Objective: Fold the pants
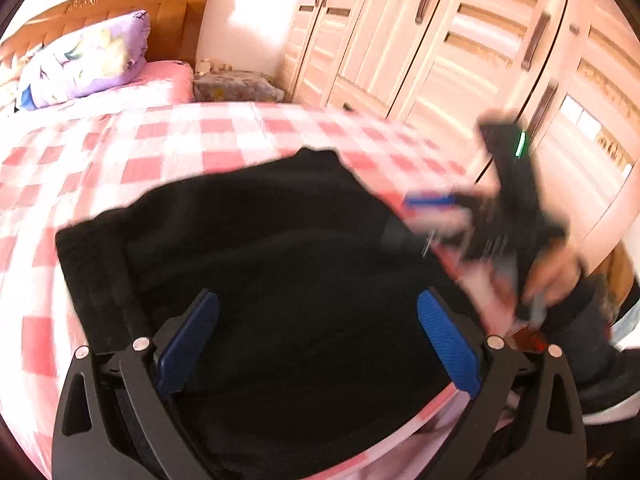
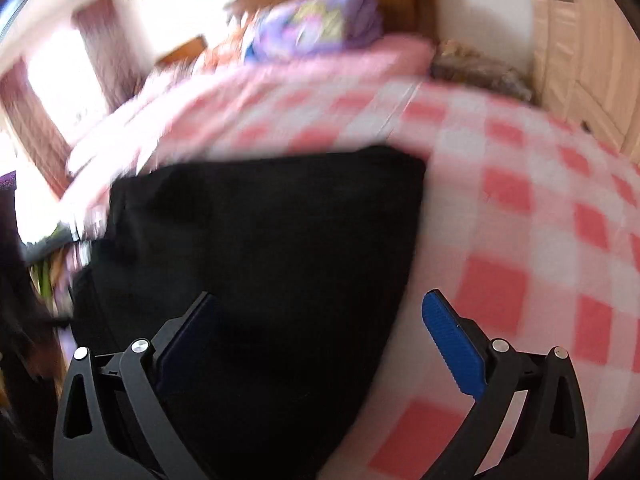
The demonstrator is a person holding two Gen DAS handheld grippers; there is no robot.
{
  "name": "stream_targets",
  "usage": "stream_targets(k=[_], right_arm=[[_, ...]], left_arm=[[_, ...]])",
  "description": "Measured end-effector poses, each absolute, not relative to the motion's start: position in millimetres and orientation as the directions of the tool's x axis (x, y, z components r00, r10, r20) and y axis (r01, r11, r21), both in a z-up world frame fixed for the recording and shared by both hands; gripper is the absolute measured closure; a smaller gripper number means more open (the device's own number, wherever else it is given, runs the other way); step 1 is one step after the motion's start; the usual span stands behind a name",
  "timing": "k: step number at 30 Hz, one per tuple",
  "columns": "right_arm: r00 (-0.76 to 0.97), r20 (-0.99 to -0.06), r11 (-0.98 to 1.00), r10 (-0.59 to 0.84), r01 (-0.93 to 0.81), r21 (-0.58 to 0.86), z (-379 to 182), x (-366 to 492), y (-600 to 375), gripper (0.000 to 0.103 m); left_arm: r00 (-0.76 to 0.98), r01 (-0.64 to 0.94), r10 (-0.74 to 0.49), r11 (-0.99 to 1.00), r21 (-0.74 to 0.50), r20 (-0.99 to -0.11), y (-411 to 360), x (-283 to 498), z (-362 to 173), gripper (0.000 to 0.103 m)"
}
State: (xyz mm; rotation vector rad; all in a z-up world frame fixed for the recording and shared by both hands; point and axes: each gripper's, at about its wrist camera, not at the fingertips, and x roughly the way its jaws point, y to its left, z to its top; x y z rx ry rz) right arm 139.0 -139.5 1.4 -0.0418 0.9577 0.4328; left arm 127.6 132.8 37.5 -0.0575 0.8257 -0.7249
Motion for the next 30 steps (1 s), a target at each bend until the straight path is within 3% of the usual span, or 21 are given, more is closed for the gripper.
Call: stream_targets(k=[3,7,9,11,17,22,30], right_arm=[[0.501,-0.790,0.917,0.354,-0.352,0.188,12,129,-148,0.004],[0.598,-0.735,0.936,0.319,-0.321,0.145,29,119,-153,0.004],[0.535,-0.792,0.933,0.296,-0.339,0.119,11,121,-139,0.005],[0.566,-0.776,0.937,0.279,-0.338,0.090,10,112,-134,0.005],[0.610,-0.735,0.934,0.298,-0.344,0.093,39,97,-141,0.004],[0.545,-0.783,0.910,0.301,-0.410,0.065,20,95,-104,0.004],[0.574,-0.752,0.904,0.326,-0.422,0.070,30,69,-105,0.004]], left_arm=[[0.468,0.537,-0.627,0.762,-0.363,-0.623,136,143,50,0.002],[0.497,0.459,-0.533,0.831,-0.314,-0.685,136,173,43,0.002],[0.490,0.388,-0.457,0.877,-0.283,-0.742,138,192,26,0.002],[0.482,0.356,-0.426,0.894,-0.273,-0.766,141,198,9,0.002],[0.545,0.383,-0.331,0.916,-0.122,-0.770,128,185,4,0.002],[0.572,0.372,-0.305,0.924,-0.091,-0.762,127,180,3,0.002],[0.592,0.383,-0.305,0.921,-0.072,-0.746,129,173,1,0.002]])
